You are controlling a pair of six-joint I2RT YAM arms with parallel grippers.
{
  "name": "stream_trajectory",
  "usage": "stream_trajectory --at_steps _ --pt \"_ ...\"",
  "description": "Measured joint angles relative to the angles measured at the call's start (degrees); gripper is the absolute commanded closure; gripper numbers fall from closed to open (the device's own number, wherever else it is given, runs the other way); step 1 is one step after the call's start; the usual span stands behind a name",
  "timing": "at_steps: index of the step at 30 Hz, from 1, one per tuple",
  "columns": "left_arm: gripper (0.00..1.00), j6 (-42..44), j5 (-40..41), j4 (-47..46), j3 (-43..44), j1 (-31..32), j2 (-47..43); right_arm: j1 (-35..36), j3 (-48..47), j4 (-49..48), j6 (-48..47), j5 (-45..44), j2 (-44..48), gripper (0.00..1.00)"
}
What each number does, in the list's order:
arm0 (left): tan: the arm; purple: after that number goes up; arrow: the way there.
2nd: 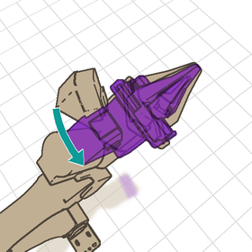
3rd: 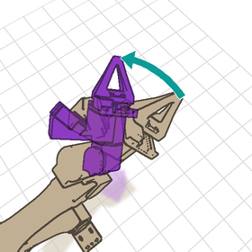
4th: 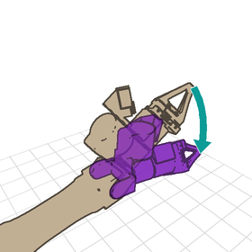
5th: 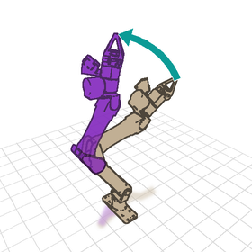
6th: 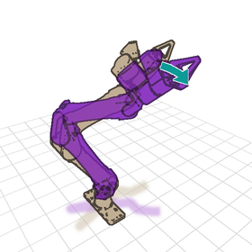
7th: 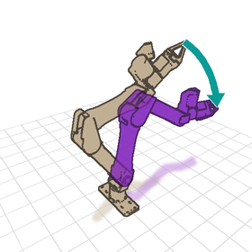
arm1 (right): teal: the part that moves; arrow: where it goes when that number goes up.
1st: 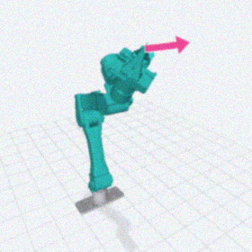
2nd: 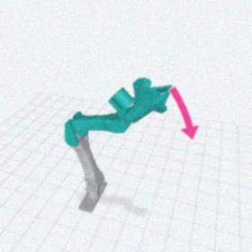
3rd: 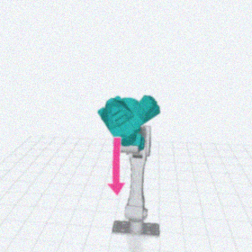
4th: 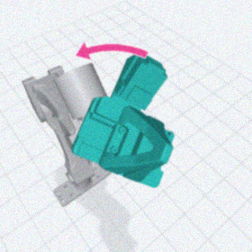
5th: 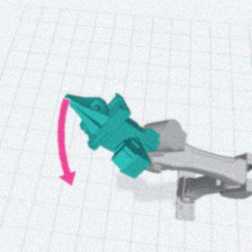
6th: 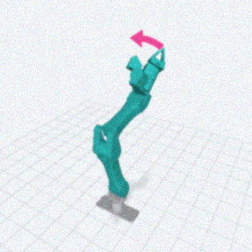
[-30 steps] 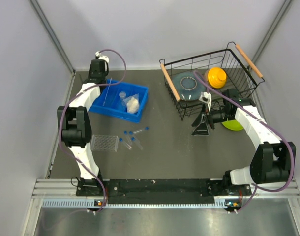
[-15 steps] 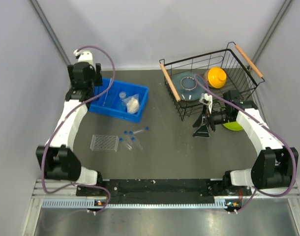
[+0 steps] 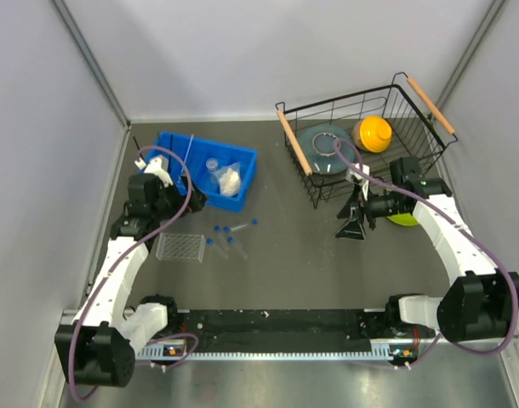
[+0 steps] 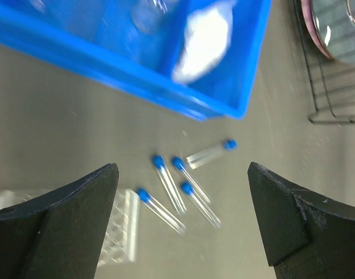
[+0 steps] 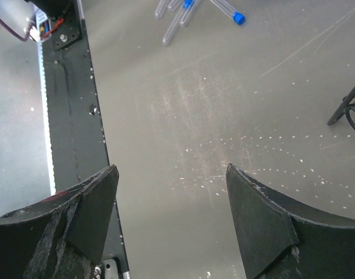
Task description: Organize the chemistry lab equipment
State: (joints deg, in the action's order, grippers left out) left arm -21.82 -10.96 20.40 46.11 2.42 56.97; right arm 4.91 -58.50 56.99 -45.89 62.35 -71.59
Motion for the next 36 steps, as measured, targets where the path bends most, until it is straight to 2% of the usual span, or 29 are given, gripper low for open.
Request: stream_trajectory --at_steps 4,10,14,18,23,28,36 --pt "0.03 -4.5 -6.9 1.8 -4.3 0.1 -2.0 3.0 0.0 -0.1 0.0 -3.9 1.0 0.25" --pt "0.02 -8.4 -8.9 3.9 -7.4 3.5 -4.6 16.3 0.0 -1.6 1.8 -12.0 1.1 0.25" --pt "0.01 -9.3 -5.6 5.9 -7.5 4.5 -8.6 27.9 -0.9 -5.8 4.7 -20.1 -0.4 0.25" --pt "0.01 -9.7 0.2 7.0 -7.5 4.5 -16.0 36.6 -6.2 -10.5 4.3 -25.1 -7.2 0.27" --pt "0.01 -9.8 4.5 7.8 -7.5 4.5 -22.9 38.5 -14.8 -13.8 -5.6 -25.8 -18.8 0.26" --pt "0.01 -10.5 9.6 12.8 -7.5 4.5 -26.2 41.7 -24.2 -14.6 -14.9 -29.2 -28.9 0.27" --pt "0.01 -10.7 19.0 19.2 -5.7 4.5 -34.2 45.7 -34.5 -15.1 -20.1 -33.8 -40.4 0.34"
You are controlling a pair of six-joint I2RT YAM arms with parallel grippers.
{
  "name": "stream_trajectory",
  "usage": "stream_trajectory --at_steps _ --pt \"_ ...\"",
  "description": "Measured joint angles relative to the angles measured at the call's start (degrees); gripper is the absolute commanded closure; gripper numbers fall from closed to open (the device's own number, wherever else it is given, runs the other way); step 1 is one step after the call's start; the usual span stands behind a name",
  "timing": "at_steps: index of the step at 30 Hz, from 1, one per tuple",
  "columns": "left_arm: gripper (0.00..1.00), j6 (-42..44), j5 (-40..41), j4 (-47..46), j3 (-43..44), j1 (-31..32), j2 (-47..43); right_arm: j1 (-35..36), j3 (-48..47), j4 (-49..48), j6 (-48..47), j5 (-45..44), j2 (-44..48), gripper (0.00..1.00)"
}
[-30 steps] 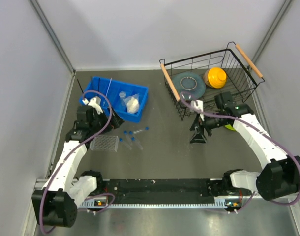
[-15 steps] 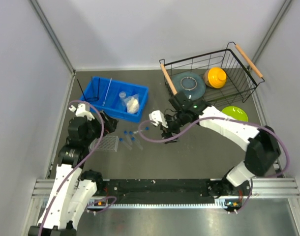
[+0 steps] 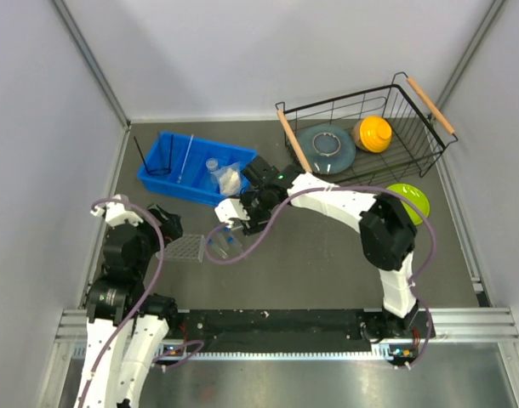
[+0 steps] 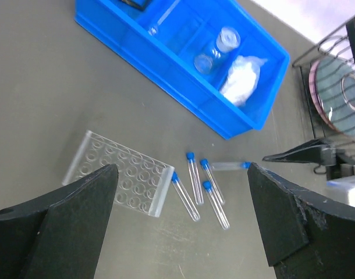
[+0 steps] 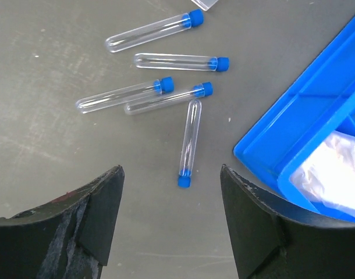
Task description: Organize the chemistry lab equipment
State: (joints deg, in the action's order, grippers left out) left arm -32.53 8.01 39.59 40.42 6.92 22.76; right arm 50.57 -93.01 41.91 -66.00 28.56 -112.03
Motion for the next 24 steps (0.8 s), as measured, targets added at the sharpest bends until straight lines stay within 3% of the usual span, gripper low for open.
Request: stream_trajectory --at_steps 9,17,24 --pt "0.01 3.7 8.0 2.0 3.9 0.0 -6.8 0.9 -5.1 1.2 1.8 -2.6 -8.6 0.48" --pt "0.01 5.7 10.1 3.0 3.9 0.0 -7.7 1.4 -10.0 1.0 4.5 -5.0 -14.2 0.51" --pt "0.01 6.1 11.1 4.0 3.9 0.0 -9.1 1.4 -11.8 1.3 5.2 -7.0 -17.3 0.61"
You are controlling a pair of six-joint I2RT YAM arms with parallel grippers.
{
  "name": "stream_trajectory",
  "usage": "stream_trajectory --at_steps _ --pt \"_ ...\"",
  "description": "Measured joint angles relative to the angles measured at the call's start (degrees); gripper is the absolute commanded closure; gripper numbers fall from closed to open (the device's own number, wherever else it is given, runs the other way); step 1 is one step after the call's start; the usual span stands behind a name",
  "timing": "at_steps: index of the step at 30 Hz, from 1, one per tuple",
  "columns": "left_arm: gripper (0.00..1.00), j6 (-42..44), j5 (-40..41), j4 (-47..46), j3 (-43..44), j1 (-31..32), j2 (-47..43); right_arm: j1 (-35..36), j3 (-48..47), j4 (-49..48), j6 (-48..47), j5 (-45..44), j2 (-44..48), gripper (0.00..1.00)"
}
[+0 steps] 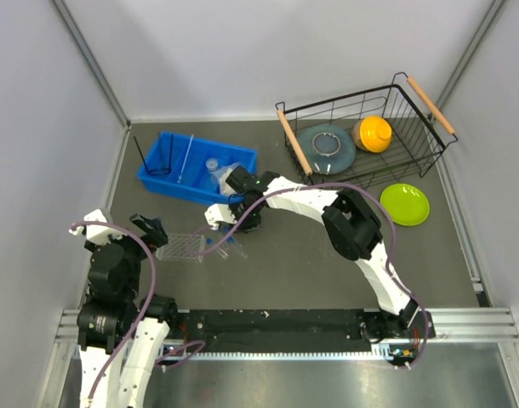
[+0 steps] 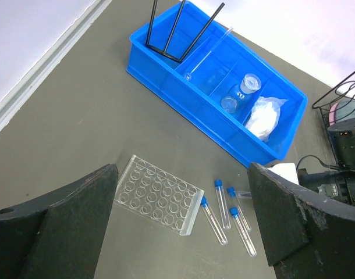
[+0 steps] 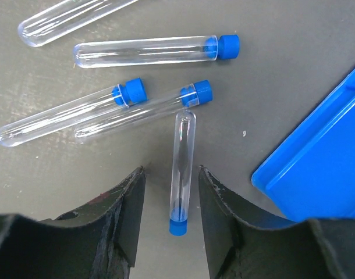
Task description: Organize the chemistry lab equipment
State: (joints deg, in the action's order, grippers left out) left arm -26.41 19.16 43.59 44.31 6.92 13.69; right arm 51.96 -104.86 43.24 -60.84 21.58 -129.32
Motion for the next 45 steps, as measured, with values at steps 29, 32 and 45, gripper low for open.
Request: stream_trajectory --at_steps 29,32,45 --pt "0.01 -6.0 -11.6 -1.9 -4.4 0.0 -2.9 -2.4 11.7 1.6 20.2 0.3 8.1 0.9" --pt "0.01 -8.1 -15.7 -3.7 -6.3 0.0 -3.7 -3.5 13.5 2.4 25.3 3.9 11.5 0.9" --pt "0.05 -37.0 -38.4 -32.7 -30.9 0.0 -6.5 -10.3 15.6 -1.1 46.7 23.6 25.4 0.91"
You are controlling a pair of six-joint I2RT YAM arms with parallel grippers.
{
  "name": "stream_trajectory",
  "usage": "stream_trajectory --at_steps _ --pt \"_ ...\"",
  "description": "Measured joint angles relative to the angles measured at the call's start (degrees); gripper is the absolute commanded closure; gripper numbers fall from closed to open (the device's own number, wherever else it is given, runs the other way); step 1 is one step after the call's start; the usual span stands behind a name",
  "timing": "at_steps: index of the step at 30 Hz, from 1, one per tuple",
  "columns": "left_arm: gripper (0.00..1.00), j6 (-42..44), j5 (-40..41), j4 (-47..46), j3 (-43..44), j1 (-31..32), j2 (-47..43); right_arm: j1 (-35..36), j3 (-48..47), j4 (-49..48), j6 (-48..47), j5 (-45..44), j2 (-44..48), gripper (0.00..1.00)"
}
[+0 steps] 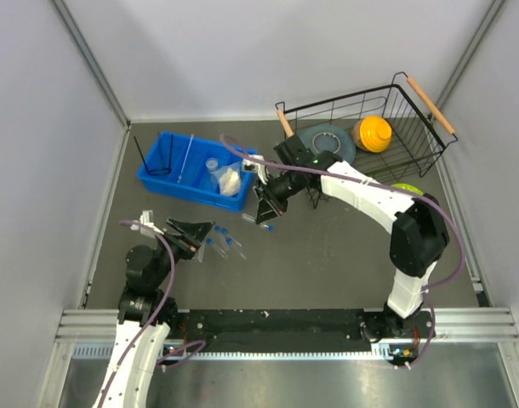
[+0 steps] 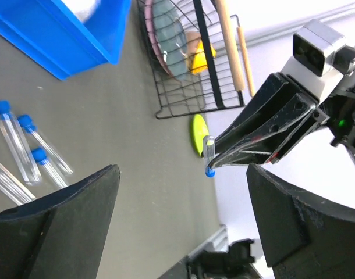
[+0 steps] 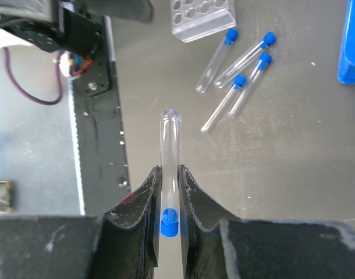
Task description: Organize the chemistry lab equipment
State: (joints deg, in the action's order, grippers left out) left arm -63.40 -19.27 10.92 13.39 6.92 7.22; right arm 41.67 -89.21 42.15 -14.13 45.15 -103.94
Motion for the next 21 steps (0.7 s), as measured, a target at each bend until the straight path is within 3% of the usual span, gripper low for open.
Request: stream_trajectory --at_steps 3,9,17,21 --pt "0.04 -4.3 -4.2 -7.2 -2.8 0.1 3.2 -0.9 1.0 -2.9 5.5 3.1 1.3 0.91" --pt "0.06 -3.7 -6.6 -18.9 -1.3 4.5 10.4 -4.2 1.6 -11.3 19.6 7.9 2.3 0.91" --pt "0.16 0.3 6.1 -27.8 4.1 25.6 24.1 -5.6 5.1 -23.2 34.4 10.7 2.9 0.91" --pt "0.22 1.9 13.0 -30.1 6.2 31.8 31.3 -6.0 8.8 -27.1 39.2 11.9 3.1 0.91"
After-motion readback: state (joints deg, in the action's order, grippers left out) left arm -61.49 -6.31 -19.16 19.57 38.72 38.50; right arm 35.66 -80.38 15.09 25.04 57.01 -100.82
